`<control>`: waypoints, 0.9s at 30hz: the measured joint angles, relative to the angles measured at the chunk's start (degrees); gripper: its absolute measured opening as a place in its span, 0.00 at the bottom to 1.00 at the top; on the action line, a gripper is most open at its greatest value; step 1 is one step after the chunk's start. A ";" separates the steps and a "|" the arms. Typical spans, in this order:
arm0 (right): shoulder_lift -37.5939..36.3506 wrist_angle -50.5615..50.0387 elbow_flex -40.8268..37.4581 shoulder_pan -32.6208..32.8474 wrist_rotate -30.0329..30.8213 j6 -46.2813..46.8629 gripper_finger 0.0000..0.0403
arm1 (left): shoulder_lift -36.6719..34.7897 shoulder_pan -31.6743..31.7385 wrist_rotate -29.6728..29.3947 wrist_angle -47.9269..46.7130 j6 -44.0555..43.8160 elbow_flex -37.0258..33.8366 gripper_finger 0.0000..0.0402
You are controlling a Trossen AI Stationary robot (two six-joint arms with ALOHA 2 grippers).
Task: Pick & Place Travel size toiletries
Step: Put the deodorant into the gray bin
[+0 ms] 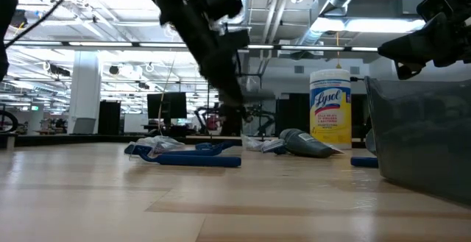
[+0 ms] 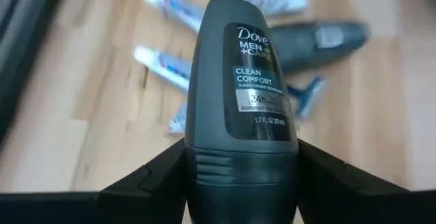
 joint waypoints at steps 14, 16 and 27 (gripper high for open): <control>0.00 0.03 0.01 0.00 0.00 0.00 0.10 | -25.14 -12.29 1.46 -29.62 -10.48 0.07 0.51; 0.01 -0.01 0.02 0.00 0.00 0.00 0.10 | -28.44 -15.99 2.07 -34.27 -14.85 0.07 0.51; -0.04 0.02 0.02 0.00 0.00 0.00 0.10 | -35.86 -46.54 4.11 -46.94 -52.23 0.09 0.51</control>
